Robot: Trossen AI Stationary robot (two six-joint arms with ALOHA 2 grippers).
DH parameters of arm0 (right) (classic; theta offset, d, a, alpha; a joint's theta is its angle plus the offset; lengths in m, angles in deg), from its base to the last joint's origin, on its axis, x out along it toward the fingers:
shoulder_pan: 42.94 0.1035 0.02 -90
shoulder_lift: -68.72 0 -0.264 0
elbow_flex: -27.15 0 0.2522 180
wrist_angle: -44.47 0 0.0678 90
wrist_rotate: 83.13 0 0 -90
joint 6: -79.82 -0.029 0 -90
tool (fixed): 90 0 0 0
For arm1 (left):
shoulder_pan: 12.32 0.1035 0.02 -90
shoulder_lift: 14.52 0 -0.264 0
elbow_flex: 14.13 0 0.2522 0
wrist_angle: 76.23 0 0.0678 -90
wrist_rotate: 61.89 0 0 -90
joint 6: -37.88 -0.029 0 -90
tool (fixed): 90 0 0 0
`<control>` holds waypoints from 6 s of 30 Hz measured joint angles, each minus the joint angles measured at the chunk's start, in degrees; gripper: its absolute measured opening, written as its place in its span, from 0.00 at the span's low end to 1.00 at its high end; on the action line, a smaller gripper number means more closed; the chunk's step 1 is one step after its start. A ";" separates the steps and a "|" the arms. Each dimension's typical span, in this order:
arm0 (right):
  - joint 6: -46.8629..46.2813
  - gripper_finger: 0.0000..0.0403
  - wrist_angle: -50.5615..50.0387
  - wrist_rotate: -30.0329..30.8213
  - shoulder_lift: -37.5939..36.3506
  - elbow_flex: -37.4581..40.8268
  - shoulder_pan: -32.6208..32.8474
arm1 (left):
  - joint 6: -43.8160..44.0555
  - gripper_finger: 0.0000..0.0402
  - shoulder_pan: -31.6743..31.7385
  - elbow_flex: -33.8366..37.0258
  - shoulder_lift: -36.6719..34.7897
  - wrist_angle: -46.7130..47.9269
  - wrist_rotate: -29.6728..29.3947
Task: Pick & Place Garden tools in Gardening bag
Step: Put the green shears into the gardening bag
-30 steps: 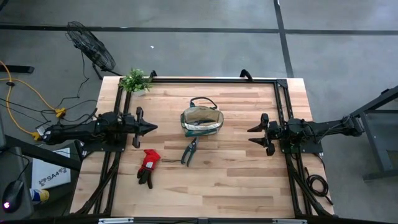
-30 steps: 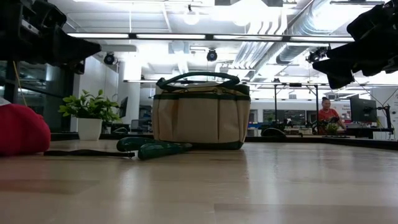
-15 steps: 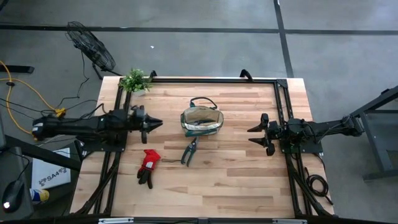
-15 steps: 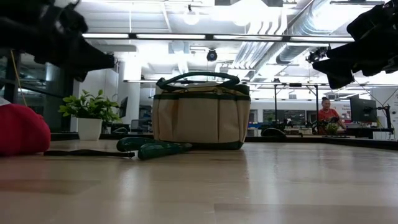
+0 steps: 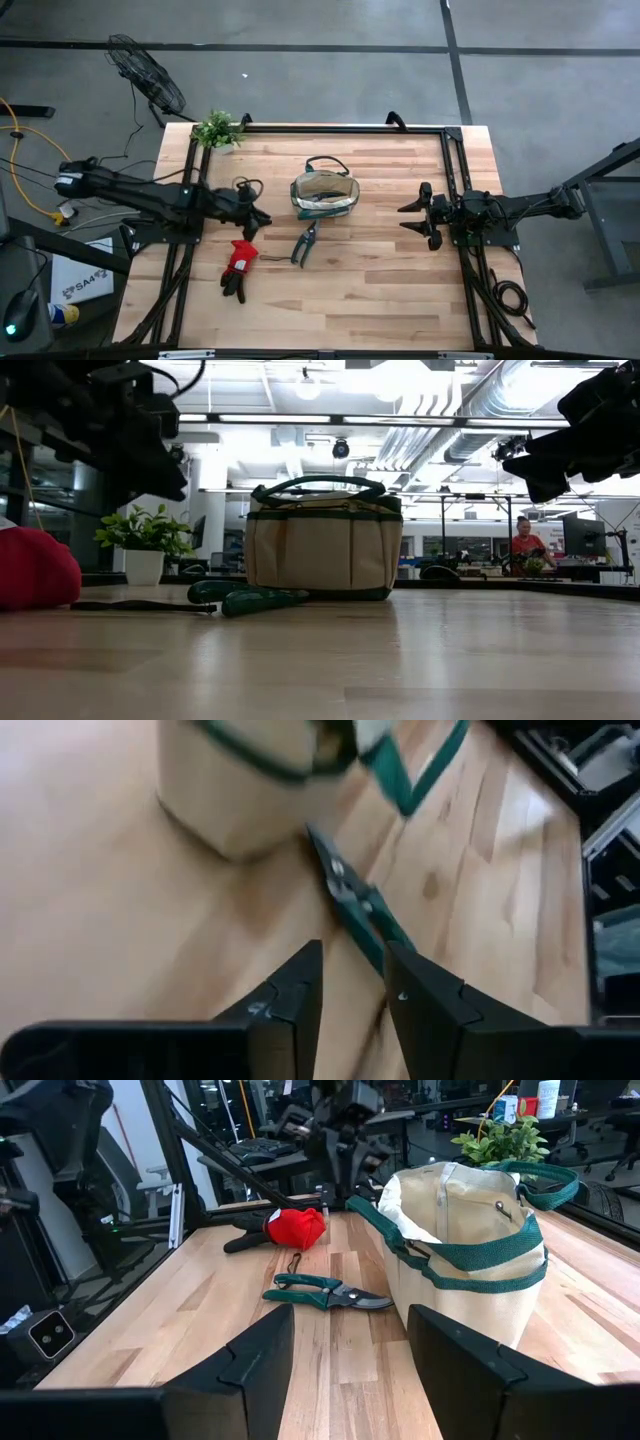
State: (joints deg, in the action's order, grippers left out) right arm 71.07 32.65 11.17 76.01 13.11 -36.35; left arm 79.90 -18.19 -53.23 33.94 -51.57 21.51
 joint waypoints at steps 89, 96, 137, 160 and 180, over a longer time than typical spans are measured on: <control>0.00 0.47 0.38 0.03 1.14 -0.01 0.00 | 36.39 0.57 -16.02 -34.45 48.01 22.56 -0.58; -0.02 0.47 0.38 0.02 1.25 -0.02 0.00 | 37.33 0.57 -15.88 -34.43 49.03 21.86 -2.64; 0.00 0.47 0.38 0.01 2.03 -0.02 0.00 | 28.90 0.41 -10.18 -39.40 57.21 22.64 -2.78; -0.01 0.47 0.38 0.00 2.03 -0.02 0.00 | 21.76 0.12 -10.65 -39.26 57.25 24.16 -1.69; -0.01 0.47 0.38 0.00 2.03 -0.02 0.00 | 7.55 0.13 -13.49 -44.26 56.04 27.53 0.79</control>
State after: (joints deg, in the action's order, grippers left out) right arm 71.06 33.03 11.17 78.05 13.09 -36.35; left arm 87.45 -31.68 -97.49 89.99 -24.03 22.30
